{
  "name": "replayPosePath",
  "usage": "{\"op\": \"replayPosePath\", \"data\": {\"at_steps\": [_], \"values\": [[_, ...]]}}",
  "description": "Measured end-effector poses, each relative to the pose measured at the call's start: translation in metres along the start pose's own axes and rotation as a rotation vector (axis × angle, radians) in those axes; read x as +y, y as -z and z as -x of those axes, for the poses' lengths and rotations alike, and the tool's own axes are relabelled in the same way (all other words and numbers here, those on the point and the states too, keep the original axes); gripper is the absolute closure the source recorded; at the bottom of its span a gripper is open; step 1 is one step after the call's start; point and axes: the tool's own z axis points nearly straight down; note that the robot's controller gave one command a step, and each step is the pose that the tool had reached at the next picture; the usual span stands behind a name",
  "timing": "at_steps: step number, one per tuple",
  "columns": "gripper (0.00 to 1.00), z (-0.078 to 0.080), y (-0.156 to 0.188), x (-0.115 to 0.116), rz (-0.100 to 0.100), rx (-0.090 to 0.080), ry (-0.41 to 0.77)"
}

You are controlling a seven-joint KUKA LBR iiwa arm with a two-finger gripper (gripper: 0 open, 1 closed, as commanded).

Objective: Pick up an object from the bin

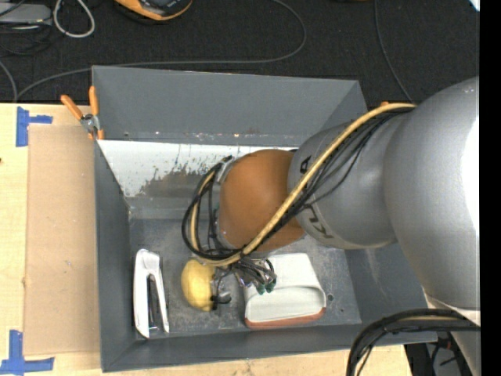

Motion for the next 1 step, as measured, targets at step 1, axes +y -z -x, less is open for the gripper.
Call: {"op": "replayPosePath", "data": {"at_steps": [1], "values": [[1.00, -0.0116, 0.1064, 0.0021, -0.001, 0.020, -0.073]]}}
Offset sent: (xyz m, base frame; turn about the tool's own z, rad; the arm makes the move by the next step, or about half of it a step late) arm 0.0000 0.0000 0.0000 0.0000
